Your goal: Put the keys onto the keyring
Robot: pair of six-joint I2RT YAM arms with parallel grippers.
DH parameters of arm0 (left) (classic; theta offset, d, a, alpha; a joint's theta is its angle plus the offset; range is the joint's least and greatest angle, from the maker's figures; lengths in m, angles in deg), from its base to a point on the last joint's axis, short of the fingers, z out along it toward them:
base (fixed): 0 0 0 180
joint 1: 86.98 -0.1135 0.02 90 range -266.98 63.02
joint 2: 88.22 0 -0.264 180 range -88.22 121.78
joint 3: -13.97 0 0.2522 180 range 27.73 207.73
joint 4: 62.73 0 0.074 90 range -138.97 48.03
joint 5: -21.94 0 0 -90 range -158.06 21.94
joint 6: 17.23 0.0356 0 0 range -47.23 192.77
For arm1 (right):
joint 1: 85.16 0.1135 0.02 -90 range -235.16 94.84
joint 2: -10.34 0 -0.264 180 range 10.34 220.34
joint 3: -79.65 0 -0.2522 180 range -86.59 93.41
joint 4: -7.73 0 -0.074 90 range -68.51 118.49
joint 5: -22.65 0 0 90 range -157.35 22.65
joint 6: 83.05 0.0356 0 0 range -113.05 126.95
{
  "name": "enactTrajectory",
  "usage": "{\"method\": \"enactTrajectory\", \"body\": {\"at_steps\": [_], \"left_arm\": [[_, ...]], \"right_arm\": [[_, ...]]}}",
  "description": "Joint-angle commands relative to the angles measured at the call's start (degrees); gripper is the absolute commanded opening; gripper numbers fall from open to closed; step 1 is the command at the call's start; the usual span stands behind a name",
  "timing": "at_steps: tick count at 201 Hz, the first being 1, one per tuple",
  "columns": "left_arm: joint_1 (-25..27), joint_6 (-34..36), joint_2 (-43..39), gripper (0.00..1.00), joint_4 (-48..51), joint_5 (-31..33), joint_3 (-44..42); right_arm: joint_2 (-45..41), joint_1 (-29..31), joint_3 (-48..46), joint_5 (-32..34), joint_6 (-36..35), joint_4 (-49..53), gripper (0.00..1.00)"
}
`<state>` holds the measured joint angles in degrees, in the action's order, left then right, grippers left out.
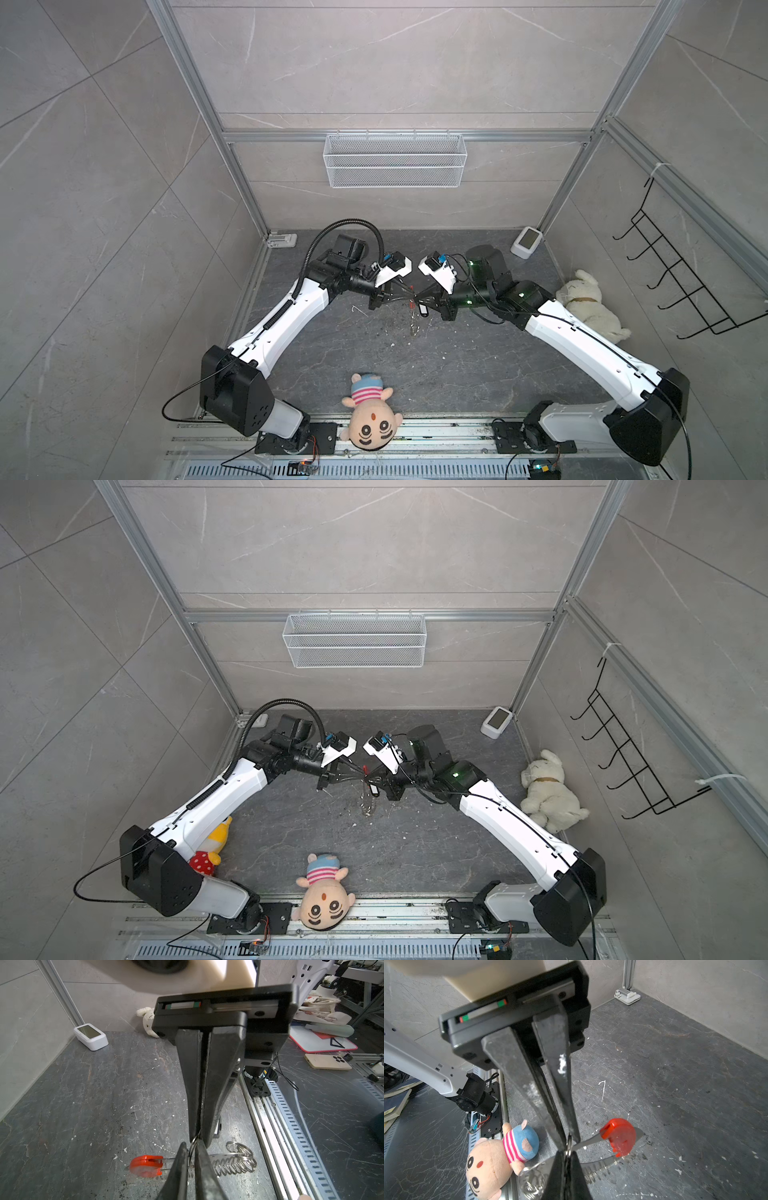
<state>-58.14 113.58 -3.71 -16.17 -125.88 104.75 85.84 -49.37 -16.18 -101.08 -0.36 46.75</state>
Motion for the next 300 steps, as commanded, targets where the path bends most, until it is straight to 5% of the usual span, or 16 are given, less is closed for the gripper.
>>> {"method": "enactTrajectory", "body": {"at_steps": [1,32,92,129,143,176,199,221,233,261,300], "left_arm": [[0.21,1.02,0.81,0.08,3.29,-2.82,0.41],[-0.52,-1.24,-0.23,0.23,-0.24,-2.99,-1.42],[-0.98,-3.22,-0.06,0.23,-2.87,-4.26,-1.52],[-0.98,-3.31,0.3,0.14,-2.84,-5.37,-0.5],[-0.98,-3.23,0.59,0.0,-2.65,-5.83,-0.15],[-0.98,-1.86,0.53,0.0,-2.66,-8.34,-0.77],[-1.39,-8.07,-1.41,0.0,-14.02,-9.91,-6.01],[-2.2,-14.86,-3.07,0.0,-24.75,-11.03,-10.33],[-2.68,-17.93,-3.37,0.0,-28.68,-12.09,-11.7],[-2.92,-22.88,-4.33,0.0,-36.05,-11.84,-14.44],[-3.0,-26.56,-5.27,0.0,-41.22,-11.61,-15.96]], "right_arm": [[-0.63,0.39,3.13,-0.34,0.38,-2.63,0.0],[-0.58,0.43,3.29,-0.5,0.26,-2.23,0.0],[-0.69,0.49,3.07,-1.24,0.49,-2.49,0.0],[0.14,0.49,3.37,-1.85,0.62,-2.47,0.0],[0.41,0.58,3.47,-2.01,0.79,-2.57,0.0],[0.39,0.53,3.25,-1.15,1.66,-2.67,0.0],[-0.48,0.59,2.46,-0.5,2.56,-3.08,0.0],[-1.92,0.55,1.43,1.17,3.54,-3.06,0.06],[-2.89,0.48,0.75,2.36,4.01,-3.11,0.2],[-5.78,-0.25,-1.4,4.46,6.03,-4.6,0.36],[-6.89,-3.53,-4.3,0.42,9.38,-6.97,0.38]]}}
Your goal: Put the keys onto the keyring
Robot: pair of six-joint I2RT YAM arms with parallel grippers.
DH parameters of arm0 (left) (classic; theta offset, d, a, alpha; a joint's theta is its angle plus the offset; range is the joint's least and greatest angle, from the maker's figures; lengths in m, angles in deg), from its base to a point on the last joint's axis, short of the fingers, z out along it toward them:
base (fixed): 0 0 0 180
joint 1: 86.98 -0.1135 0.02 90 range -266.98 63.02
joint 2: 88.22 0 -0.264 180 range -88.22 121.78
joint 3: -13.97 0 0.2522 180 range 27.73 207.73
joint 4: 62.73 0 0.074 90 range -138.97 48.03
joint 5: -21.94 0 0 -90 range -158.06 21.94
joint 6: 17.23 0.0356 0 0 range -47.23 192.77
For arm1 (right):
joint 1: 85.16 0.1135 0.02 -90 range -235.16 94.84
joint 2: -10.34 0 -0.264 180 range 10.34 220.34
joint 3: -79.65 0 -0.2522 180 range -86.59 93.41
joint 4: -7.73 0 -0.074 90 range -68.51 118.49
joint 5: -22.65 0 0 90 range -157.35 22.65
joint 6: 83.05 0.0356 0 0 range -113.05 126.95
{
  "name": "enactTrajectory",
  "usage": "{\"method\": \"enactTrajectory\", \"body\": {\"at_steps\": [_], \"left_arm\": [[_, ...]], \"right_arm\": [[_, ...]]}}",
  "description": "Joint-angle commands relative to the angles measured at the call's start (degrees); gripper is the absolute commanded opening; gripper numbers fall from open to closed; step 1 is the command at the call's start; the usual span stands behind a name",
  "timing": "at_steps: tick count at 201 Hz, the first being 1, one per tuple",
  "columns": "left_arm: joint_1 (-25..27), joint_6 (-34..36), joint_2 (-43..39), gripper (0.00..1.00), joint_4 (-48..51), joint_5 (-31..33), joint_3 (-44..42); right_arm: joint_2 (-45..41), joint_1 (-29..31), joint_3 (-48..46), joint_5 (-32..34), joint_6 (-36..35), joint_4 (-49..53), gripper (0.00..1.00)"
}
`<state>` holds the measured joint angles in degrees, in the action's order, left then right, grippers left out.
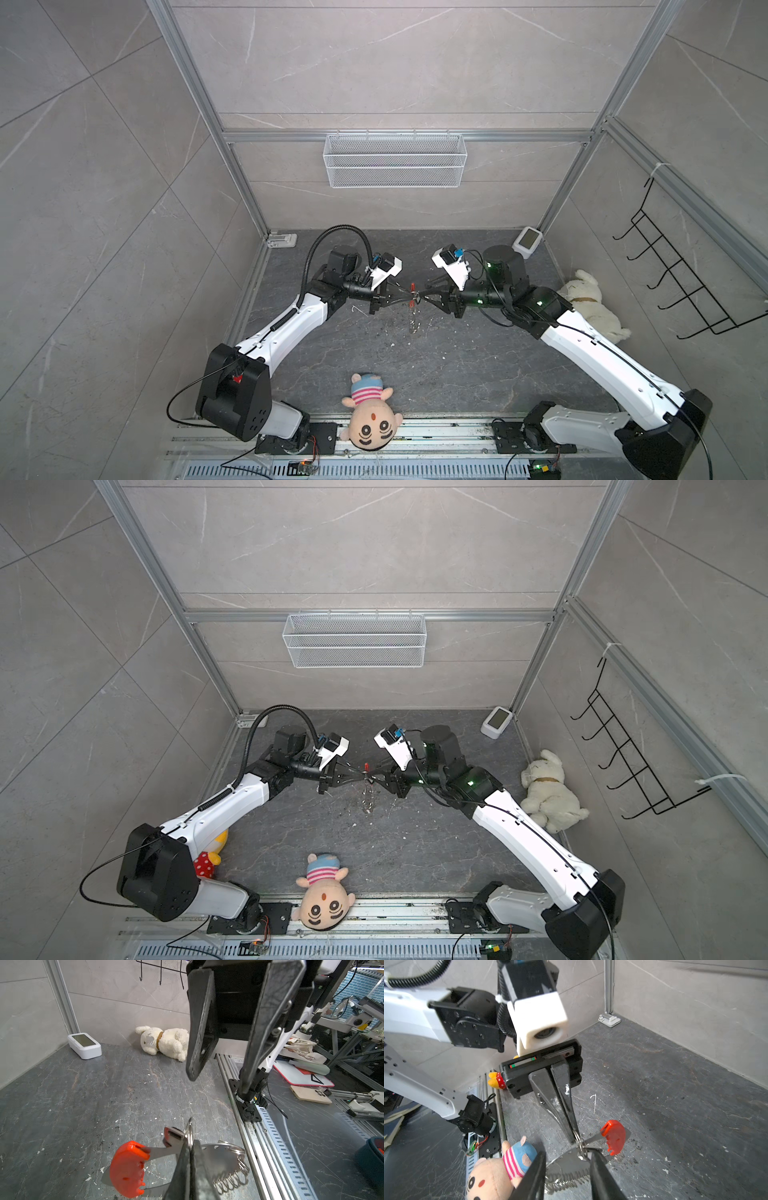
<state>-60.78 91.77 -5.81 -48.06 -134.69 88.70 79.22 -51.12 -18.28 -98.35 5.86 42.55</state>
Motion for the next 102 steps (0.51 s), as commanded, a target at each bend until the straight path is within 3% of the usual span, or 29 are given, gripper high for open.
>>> {"method": "enactTrajectory", "body": {"at_steps": [1,39,102], "left_arm": [[-0.36,-4.89,-3.2,0.0,-9.51,-2.76,0.06],[-0.36,-8.12,-3.84,0.0,-13.87,-2.65,-0.67],[-0.36,-11.72,-4.1,0.0,-17.7,-3.75,-0.96]], "right_arm": [[-0.25,-1.92,-2.3,-2.48,3.22,-2.87,0.39],[1.29,-4.03,-3.56,-7.49,4.92,-5.53,0.43],[5.31,-3.96,-0.89,-8.9,3.39,-6.13,0.47]]}}
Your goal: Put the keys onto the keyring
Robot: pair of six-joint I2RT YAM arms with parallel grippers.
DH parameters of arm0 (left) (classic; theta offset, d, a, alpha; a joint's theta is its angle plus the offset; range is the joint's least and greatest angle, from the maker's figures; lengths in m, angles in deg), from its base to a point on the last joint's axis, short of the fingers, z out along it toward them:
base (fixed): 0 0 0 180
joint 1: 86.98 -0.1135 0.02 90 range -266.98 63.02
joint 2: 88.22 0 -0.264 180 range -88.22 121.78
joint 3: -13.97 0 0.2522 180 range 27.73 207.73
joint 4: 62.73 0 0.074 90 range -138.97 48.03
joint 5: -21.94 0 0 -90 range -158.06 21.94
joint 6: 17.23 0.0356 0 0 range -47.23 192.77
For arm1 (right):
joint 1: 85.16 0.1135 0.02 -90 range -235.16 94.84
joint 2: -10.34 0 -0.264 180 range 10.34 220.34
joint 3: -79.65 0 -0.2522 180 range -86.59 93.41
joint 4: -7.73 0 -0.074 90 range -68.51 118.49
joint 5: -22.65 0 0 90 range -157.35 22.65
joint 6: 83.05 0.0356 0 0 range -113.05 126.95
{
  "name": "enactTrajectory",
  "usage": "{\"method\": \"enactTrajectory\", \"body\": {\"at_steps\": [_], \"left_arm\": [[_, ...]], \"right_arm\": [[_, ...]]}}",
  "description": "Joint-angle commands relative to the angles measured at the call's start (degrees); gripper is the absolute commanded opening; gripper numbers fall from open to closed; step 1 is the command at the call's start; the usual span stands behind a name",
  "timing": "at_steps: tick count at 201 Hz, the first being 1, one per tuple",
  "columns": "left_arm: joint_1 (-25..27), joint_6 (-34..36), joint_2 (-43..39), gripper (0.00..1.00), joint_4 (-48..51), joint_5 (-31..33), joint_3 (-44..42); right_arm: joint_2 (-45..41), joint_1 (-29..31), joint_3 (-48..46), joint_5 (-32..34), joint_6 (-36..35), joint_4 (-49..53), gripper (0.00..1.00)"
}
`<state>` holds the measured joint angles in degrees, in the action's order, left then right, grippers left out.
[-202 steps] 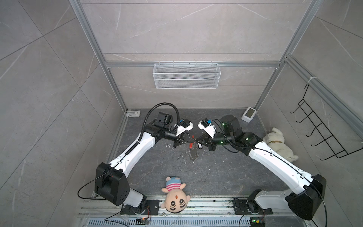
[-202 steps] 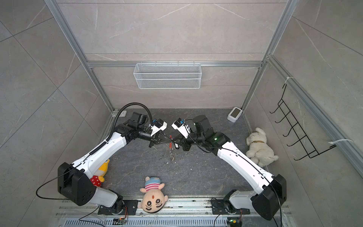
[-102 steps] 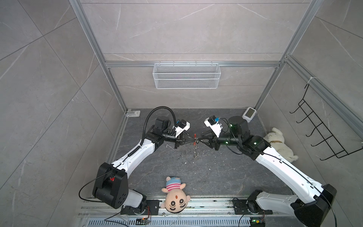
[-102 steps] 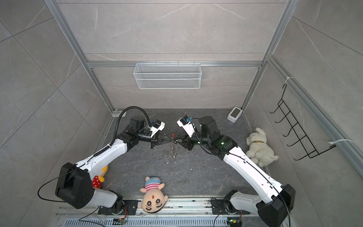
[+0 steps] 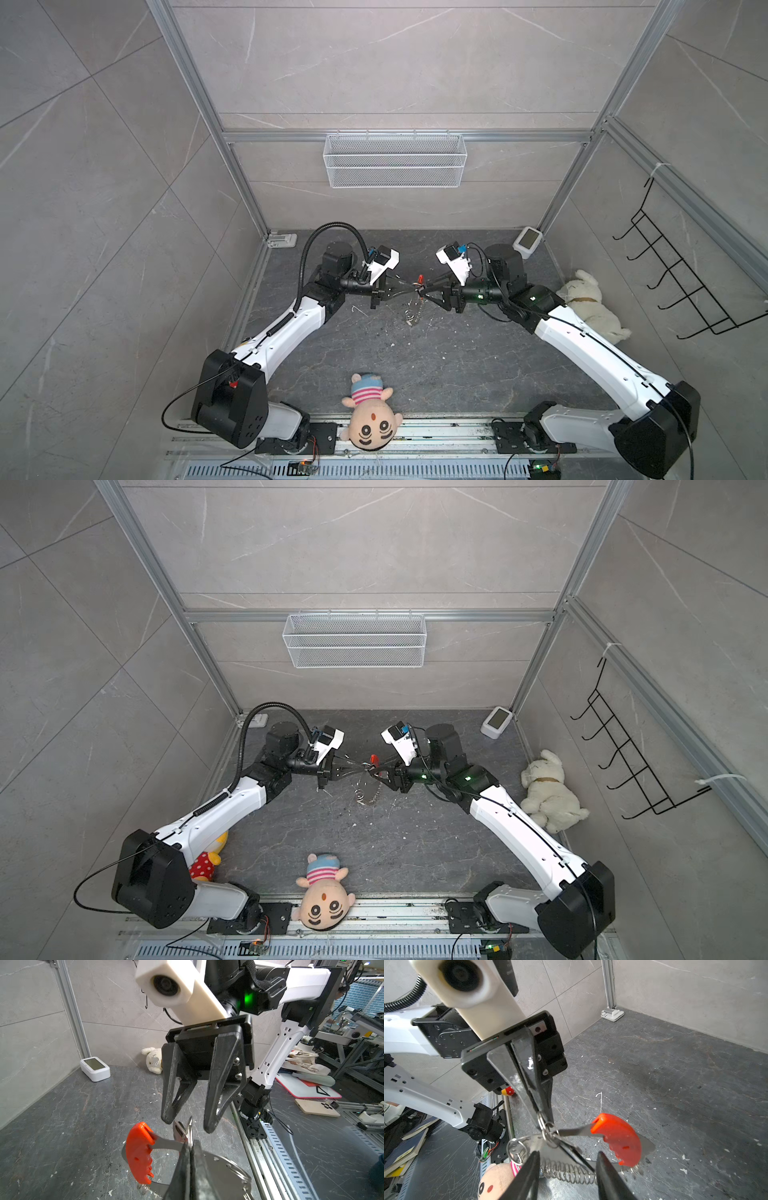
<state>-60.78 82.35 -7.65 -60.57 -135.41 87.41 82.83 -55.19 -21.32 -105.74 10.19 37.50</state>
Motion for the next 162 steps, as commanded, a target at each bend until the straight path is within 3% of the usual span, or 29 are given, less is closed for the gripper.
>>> {"method": "enactTrajectory", "body": {"at_steps": [1,32,47,67,77,162], "left_arm": [[-0.36,-2.29,-2.27,0.0,-5.15,-3.08,0.34],[-0.53,-2.78,-2.09,0.0,-5.28,-3.29,0.79],[-0.69,-3.41,-1.96,0.0,-5.92,-3.23,0.79],[-1.01,-5.1,-1.74,0.0,-7.95,-3.13,0.53],[-1.15,-6.15,-1.66,0.0,-9.32,-2.92,0.21],[-1.98,-16.67,-0.96,0.0,-24.41,1.49,-2.84]], "right_arm": [[1.78,0.09,2.19,-1.51,-0.99,-1.03,0.47],[3.62,0.17,3.35,-3.31,-1.4,-0.81,0.43],[3.31,0.18,3.11,-3.54,-1.31,-0.89,0.34],[1.97,0.18,2.09,-2.62,-1.57,-0.48,0.1],[0.99,0.14,1.39,-1.53,-1.88,-0.14,0.06],[-0.84,1.59,-0.45,1.39,-1.87,2.45,0.0]]}}
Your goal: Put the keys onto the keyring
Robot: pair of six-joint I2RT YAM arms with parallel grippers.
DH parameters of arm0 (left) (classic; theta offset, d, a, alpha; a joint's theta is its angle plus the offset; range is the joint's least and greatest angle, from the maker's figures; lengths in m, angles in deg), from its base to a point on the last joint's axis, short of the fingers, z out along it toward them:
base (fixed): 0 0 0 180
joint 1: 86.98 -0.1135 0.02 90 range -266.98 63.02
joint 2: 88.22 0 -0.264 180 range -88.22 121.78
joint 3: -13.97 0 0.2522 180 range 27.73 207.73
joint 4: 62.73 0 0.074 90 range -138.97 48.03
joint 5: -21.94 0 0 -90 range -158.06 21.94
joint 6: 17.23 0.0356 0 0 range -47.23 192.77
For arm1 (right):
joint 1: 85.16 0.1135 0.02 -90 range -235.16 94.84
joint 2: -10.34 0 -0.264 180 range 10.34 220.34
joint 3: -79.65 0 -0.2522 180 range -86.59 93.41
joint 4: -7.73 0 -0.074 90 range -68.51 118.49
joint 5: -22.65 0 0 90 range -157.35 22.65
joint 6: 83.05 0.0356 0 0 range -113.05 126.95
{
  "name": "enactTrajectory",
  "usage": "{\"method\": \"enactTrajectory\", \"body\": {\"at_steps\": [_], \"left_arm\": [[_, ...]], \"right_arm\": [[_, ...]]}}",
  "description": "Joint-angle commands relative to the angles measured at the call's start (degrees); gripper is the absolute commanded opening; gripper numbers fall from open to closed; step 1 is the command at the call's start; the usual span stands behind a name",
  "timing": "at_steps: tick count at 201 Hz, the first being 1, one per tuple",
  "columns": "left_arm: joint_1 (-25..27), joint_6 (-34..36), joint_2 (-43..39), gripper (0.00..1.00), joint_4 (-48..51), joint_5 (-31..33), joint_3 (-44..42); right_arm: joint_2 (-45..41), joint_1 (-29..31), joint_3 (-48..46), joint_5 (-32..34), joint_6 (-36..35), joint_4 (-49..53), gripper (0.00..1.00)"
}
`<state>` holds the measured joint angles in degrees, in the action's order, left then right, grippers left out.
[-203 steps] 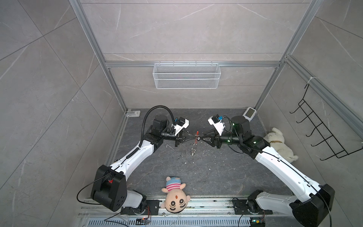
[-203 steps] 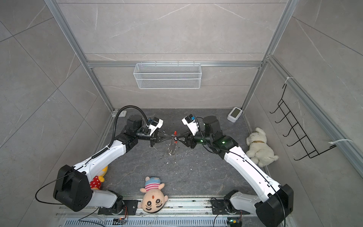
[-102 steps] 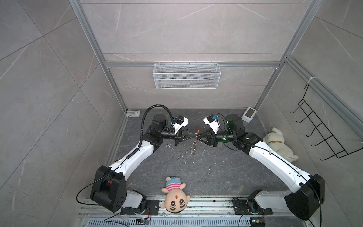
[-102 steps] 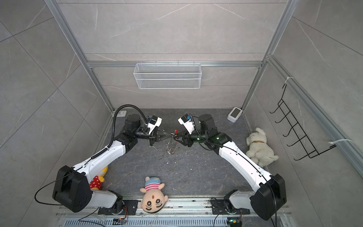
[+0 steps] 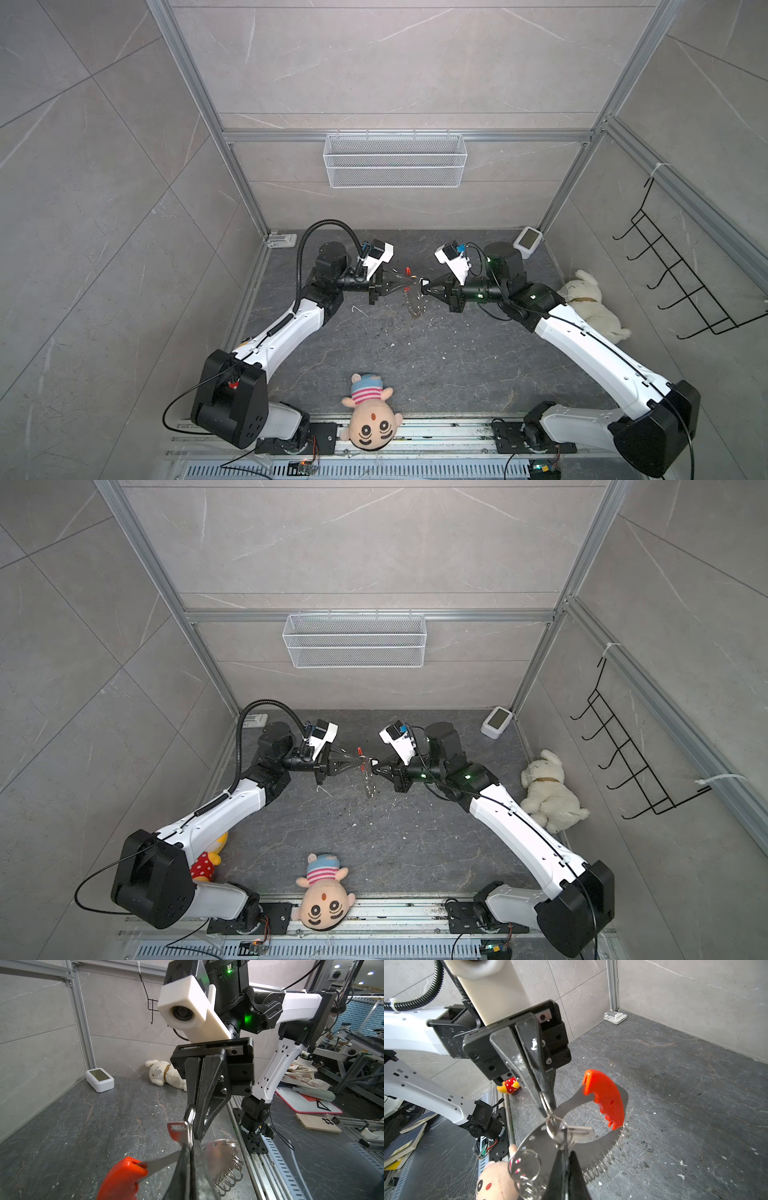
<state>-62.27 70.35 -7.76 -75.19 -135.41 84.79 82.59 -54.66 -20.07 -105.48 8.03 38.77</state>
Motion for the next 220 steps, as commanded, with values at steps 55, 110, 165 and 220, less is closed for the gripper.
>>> {"method": "enactTrajectory", "body": {"at_steps": [55,110,165,220], "left_arm": [[-0.36,-11.9,1.12,0.0,-20.99,3.63,-1.95],[0.07,-13.42,1.47,0.0,-23.53,3.81,-3.94],[-0.01,-12.79,1.27,0.0,-23.45,3.41,-4.99],[0.06,-14.04,1.53,0.0,-23.4,1.19,-3.88]], "right_arm": [[1.93,5.21,-3.25,1.92,2.55,-2.55,0.0],[2.1,6.29,-0.58,4.62,1.37,-0.4,0.2],[-7.08,6.04,-1.14,14.79,-2.15,6.16,0.37],[-1.12,5.63,4.94,12.88,-3.54,2.9,0.35]]}}
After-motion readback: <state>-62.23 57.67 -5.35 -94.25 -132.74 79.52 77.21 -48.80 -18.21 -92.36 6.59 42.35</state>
